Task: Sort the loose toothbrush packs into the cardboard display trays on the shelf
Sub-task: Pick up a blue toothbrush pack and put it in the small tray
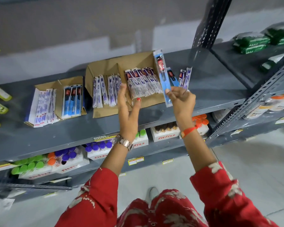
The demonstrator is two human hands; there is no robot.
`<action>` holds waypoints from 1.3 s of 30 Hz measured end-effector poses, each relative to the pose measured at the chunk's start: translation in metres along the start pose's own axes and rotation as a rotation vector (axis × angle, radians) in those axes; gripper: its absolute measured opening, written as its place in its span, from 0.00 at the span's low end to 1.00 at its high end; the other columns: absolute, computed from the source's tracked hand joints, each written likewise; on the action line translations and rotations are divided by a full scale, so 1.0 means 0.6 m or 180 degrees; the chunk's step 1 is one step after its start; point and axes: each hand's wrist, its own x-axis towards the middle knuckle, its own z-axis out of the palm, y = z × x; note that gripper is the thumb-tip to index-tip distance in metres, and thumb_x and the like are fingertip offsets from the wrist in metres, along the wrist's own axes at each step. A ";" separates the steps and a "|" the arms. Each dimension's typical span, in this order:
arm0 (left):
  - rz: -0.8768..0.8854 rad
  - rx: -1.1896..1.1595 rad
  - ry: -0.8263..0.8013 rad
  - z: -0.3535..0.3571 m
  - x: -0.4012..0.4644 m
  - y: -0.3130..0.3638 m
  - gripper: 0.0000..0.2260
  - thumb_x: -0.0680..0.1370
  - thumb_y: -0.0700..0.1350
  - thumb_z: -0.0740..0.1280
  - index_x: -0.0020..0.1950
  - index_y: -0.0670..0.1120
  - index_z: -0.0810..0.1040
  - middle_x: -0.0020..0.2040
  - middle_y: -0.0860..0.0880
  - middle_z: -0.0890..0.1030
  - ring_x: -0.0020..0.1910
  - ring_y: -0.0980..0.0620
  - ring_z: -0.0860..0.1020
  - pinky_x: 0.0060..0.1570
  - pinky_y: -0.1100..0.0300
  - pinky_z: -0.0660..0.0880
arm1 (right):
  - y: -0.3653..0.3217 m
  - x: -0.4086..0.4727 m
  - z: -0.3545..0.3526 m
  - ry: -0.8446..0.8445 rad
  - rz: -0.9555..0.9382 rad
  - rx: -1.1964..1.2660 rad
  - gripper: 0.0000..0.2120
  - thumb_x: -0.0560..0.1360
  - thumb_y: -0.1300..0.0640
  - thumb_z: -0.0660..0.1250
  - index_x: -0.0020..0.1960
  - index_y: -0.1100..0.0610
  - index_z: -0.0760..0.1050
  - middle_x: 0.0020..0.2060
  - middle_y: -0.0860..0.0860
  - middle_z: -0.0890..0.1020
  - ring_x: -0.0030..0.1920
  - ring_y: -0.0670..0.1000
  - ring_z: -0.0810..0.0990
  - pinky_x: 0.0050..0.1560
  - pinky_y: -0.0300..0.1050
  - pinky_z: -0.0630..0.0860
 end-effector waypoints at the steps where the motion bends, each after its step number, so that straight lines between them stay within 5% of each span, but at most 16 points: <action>1: -0.0479 -0.0600 0.0078 -0.002 0.010 0.021 0.24 0.77 0.45 0.62 0.71 0.45 0.61 0.71 0.48 0.63 0.69 0.55 0.64 0.70 0.57 0.60 | -0.002 -0.018 0.001 -0.0275 0.0004 0.0227 0.07 0.70 0.64 0.72 0.47 0.65 0.80 0.36 0.51 0.86 0.38 0.46 0.83 0.41 0.35 0.79; 3: -0.1334 -0.1547 0.0259 -0.013 0.031 0.053 0.21 0.79 0.47 0.60 0.71 0.44 0.62 0.70 0.47 0.66 0.66 0.55 0.68 0.68 0.57 0.62 | -0.004 -0.048 0.003 -0.0856 0.0017 0.0476 0.03 0.69 0.67 0.71 0.43 0.63 0.81 0.29 0.44 0.85 0.34 0.42 0.82 0.37 0.32 0.78; 6: -0.1796 -0.2239 0.0285 -0.047 0.052 0.071 0.23 0.80 0.53 0.54 0.70 0.43 0.64 0.70 0.46 0.68 0.69 0.50 0.66 0.69 0.52 0.62 | -0.004 -0.077 0.005 -0.1356 0.0062 0.0471 0.13 0.68 0.68 0.72 0.32 0.52 0.80 0.27 0.44 0.84 0.31 0.42 0.82 0.38 0.32 0.78; 10: -0.1485 -0.2766 -0.0242 -0.096 0.043 0.090 0.30 0.69 0.58 0.68 0.64 0.41 0.71 0.58 0.46 0.75 0.58 0.49 0.74 0.61 0.53 0.70 | -0.004 -0.105 0.012 -0.1740 0.0167 0.0466 0.04 0.68 0.68 0.72 0.39 0.60 0.81 0.27 0.43 0.84 0.31 0.40 0.82 0.35 0.29 0.76; 12: -0.1379 -0.2809 -0.0550 -0.113 0.035 0.097 0.34 0.68 0.56 0.72 0.67 0.39 0.69 0.62 0.43 0.74 0.63 0.46 0.71 0.66 0.51 0.67 | -0.007 -0.115 0.015 -0.1841 0.0166 0.0479 0.04 0.68 0.68 0.72 0.39 0.61 0.80 0.27 0.42 0.84 0.31 0.39 0.82 0.33 0.28 0.74; 17: -0.1368 -0.2851 -0.0825 -0.137 0.020 0.115 0.26 0.75 0.55 0.60 0.67 0.40 0.68 0.66 0.42 0.74 0.68 0.44 0.68 0.68 0.50 0.64 | -0.015 -0.133 0.031 -0.2049 0.0064 0.0429 0.06 0.68 0.68 0.71 0.37 0.59 0.81 0.26 0.41 0.84 0.31 0.39 0.81 0.34 0.27 0.74; 27: -0.1351 -0.2701 -0.0482 -0.180 0.021 0.099 0.29 0.77 0.59 0.50 0.70 0.41 0.65 0.69 0.44 0.71 0.67 0.47 0.69 0.66 0.52 0.67 | -0.003 -0.142 0.083 -0.2248 0.0220 0.0374 0.04 0.68 0.69 0.71 0.40 0.62 0.81 0.27 0.42 0.84 0.31 0.39 0.81 0.35 0.28 0.76; 30: -0.1502 -0.2042 0.0304 -0.199 0.022 0.086 0.26 0.79 0.59 0.50 0.67 0.43 0.69 0.64 0.46 0.75 0.63 0.50 0.72 0.65 0.53 0.65 | 0.004 -0.154 0.107 -0.2180 0.0456 0.0438 0.05 0.69 0.66 0.71 0.44 0.65 0.81 0.27 0.42 0.84 0.30 0.39 0.80 0.32 0.28 0.74; 34: -0.1298 -0.0096 0.1613 -0.246 0.001 0.055 0.20 0.80 0.51 0.56 0.70 0.45 0.66 0.66 0.52 0.70 0.66 0.55 0.67 0.63 0.63 0.61 | 0.009 -0.182 0.156 -0.2165 0.0741 0.0375 0.03 0.70 0.65 0.71 0.40 0.58 0.81 0.25 0.42 0.82 0.25 0.38 0.74 0.26 0.28 0.68; 39: -0.0735 0.2540 0.1193 -0.348 -0.025 -0.048 0.28 0.77 0.55 0.55 0.73 0.44 0.59 0.74 0.44 0.61 0.74 0.48 0.57 0.71 0.47 0.43 | 0.013 -0.217 0.235 -0.2027 0.0967 0.0167 0.04 0.70 0.63 0.72 0.44 0.61 0.81 0.17 0.41 0.75 0.20 0.39 0.68 0.25 0.31 0.65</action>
